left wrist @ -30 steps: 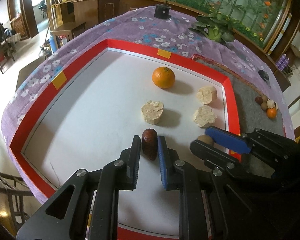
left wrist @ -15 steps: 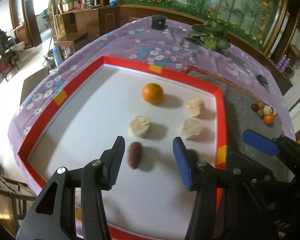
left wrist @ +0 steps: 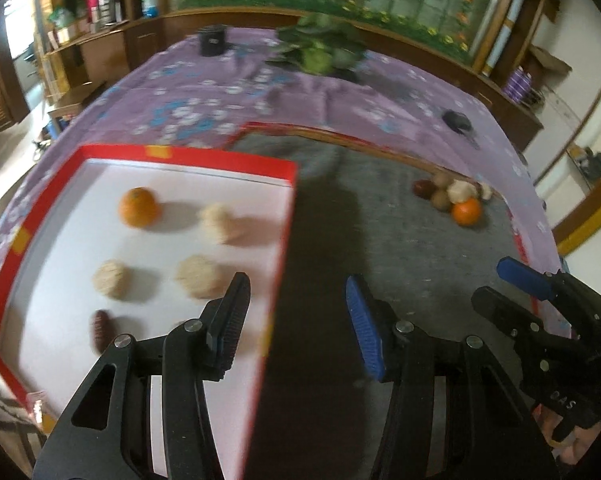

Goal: Organize fruits
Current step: 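Grasp another red date with the left tool while the right tool grasps an orange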

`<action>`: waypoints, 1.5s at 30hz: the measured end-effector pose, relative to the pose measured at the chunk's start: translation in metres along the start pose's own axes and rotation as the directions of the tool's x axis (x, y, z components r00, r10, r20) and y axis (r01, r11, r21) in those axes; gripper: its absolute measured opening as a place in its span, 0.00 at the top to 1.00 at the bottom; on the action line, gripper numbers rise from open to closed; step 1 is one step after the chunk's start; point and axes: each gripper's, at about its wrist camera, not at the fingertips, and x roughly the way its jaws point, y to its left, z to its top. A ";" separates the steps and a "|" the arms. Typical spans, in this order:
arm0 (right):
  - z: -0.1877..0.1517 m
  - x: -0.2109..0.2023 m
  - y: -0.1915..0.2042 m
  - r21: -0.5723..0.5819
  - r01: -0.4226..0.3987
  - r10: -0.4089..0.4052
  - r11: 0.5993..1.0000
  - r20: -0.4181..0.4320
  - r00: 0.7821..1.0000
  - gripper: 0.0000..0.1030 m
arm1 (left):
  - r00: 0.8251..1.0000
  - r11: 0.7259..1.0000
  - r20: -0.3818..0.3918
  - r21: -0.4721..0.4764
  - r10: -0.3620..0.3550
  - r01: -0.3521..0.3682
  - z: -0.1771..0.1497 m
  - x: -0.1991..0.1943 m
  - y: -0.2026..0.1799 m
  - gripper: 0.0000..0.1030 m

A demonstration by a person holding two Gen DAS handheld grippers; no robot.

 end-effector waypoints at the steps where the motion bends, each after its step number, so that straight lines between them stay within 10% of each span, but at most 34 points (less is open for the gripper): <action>1: -0.002 -0.001 -0.007 0.009 0.008 -0.008 1.000 -0.001 1.000 0.49 | 1.000 1.000 -0.010 0.009 -0.010 0.010 0.002 0.004 -0.007 0.51; 13: -0.015 -0.008 -0.066 0.096 0.019 -0.019 0.995 -0.002 1.000 0.45 | 0.996 0.978 -0.084 0.199 -0.042 0.058 0.052 0.058 -0.083 0.52; 31: -0.008 0.011 -0.093 0.113 0.015 -0.011 0.994 -0.037 0.999 0.45 | 0.990 0.718 -0.142 0.687 -0.018 0.112 0.076 0.123 -0.130 0.52; 39: 0.005 0.018 -0.084 0.064 0.008 -0.006 0.998 -0.035 0.999 0.45 | 0.982 0.701 -0.175 0.691 -0.071 0.174 0.070 0.120 -0.134 0.86; 45: 0.022 0.038 -0.075 -0.024 0.038 -0.039 0.999 -0.048 0.998 0.45 | 0.980 0.760 -0.183 0.625 -0.079 0.178 0.068 0.113 -0.126 0.86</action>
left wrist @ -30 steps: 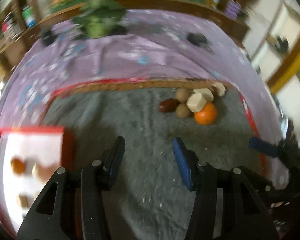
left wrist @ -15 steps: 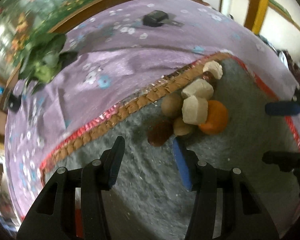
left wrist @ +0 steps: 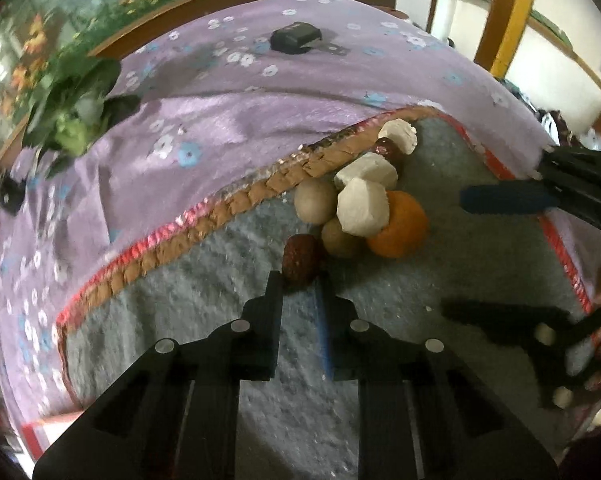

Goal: Organize fruits
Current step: 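Grasp another red date with the left tool while the right tool grasps an orange, then carry the red date and orange over the white tray with both tools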

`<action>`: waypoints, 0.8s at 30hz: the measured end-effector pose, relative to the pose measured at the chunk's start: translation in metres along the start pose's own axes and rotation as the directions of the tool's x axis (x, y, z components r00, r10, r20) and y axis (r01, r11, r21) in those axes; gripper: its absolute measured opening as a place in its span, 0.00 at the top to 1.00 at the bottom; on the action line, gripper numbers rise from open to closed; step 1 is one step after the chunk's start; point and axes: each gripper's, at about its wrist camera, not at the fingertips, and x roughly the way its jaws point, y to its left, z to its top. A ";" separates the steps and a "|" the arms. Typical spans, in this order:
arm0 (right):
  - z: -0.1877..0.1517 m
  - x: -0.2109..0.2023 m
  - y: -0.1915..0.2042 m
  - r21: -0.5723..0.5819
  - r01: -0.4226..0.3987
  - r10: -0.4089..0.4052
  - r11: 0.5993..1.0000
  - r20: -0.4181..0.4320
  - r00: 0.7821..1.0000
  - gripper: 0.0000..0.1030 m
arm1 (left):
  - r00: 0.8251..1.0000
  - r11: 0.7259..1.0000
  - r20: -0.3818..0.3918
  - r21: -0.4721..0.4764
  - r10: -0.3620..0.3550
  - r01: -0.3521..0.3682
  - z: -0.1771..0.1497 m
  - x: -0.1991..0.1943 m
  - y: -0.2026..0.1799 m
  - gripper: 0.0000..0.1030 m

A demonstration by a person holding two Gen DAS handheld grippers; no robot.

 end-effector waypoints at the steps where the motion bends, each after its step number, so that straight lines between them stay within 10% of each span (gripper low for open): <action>1: 0.004 0.005 -0.002 0.007 -0.004 0.004 1.000 0.003 1.000 0.45 | 1.000 1.000 0.004 -0.013 0.000 0.000 -0.002 -0.003 0.001 0.86; 7: 0.015 0.034 -0.010 0.026 -0.005 0.005 1.000 -0.011 1.000 0.67 | 1.000 0.993 0.019 -0.116 -0.007 0.009 -0.020 -0.017 0.006 0.86; 24: -0.034 -0.026 0.022 0.091 -0.050 0.046 0.995 0.046 0.998 0.67 | 0.992 0.964 0.124 -0.265 0.018 0.015 -0.073 -0.077 -0.014 0.86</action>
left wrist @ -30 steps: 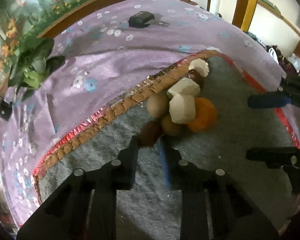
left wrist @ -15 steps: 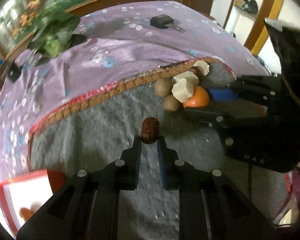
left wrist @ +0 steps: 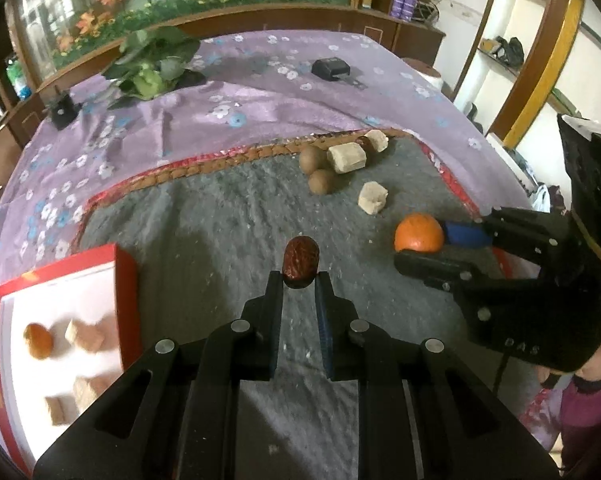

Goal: Organize fruits
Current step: 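Carry the red date and orange over the white tray with both tools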

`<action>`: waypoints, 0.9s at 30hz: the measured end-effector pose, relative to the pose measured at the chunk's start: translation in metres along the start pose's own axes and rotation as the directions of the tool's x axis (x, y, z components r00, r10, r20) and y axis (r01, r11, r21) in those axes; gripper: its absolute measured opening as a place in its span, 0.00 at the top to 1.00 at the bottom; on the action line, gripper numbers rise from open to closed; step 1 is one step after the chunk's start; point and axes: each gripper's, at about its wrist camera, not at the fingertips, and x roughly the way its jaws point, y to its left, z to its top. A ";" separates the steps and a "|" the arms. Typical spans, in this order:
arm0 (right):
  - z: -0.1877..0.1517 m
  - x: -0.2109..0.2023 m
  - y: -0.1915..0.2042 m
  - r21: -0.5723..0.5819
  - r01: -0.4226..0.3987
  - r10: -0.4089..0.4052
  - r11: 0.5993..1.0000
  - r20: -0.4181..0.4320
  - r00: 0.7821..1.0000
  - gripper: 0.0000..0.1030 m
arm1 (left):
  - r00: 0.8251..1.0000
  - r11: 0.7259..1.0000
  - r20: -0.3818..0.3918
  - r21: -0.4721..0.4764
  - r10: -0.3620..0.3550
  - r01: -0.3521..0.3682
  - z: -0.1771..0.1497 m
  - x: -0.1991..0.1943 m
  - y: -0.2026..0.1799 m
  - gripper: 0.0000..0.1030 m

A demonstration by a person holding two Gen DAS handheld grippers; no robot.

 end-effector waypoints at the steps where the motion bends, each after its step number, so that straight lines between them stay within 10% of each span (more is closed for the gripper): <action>1: -0.001 -0.002 0.004 -0.004 -0.006 0.006 1.000 0.001 1.000 0.67 | 1.000 1.000 0.006 -0.006 0.005 -0.005 -0.002 -0.003 0.000 0.86; 27: 0.007 0.002 0.123 -0.196 -0.122 0.121 0.973 -0.017 0.993 0.67 | 0.982 0.966 0.084 -0.211 0.170 -0.149 -0.075 -0.068 0.068 0.85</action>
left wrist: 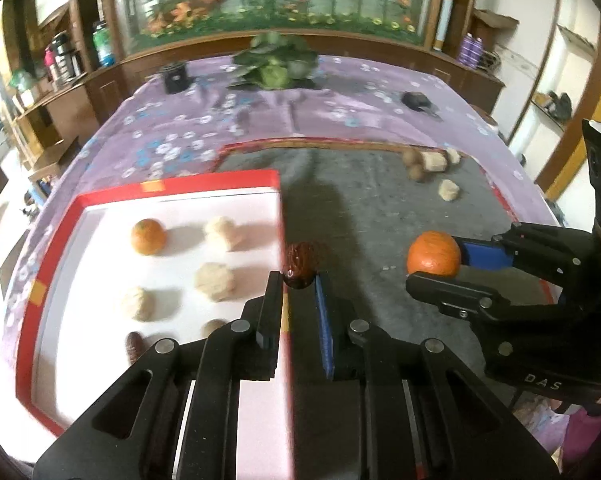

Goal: Organize fruits
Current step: 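Carry the red date and orange over the white tray with both tools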

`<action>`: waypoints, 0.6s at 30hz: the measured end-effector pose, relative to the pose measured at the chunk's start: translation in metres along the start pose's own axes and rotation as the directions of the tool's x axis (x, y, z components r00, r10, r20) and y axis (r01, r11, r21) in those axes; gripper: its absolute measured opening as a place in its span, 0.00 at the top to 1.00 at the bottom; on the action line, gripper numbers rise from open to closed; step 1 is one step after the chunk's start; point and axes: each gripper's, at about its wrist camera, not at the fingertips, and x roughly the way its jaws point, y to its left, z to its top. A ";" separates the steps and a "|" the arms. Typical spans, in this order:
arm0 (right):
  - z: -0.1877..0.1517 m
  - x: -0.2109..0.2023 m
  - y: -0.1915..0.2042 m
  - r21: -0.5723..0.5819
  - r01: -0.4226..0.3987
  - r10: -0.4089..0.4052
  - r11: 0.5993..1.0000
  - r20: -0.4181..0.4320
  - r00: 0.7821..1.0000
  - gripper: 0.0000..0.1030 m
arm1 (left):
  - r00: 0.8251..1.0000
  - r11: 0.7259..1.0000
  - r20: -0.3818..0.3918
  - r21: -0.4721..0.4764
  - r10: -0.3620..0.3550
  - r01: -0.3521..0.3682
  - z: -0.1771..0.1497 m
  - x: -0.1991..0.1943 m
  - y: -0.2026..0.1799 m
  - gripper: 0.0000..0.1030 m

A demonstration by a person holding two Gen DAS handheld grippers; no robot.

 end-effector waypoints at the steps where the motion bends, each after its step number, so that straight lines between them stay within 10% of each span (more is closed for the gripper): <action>1: 0.003 0.003 0.005 -0.010 -0.007 0.007 1.000 -0.001 1.000 0.67 | 1.000 1.000 0.002 -0.008 0.007 -0.007 -0.001 -0.002 0.004 0.85; 18: 0.034 0.036 0.058 -0.117 -0.082 0.078 0.990 -0.038 0.996 0.67 | 0.993 0.981 0.003 -0.159 0.114 -0.112 -0.014 -0.015 0.083 0.85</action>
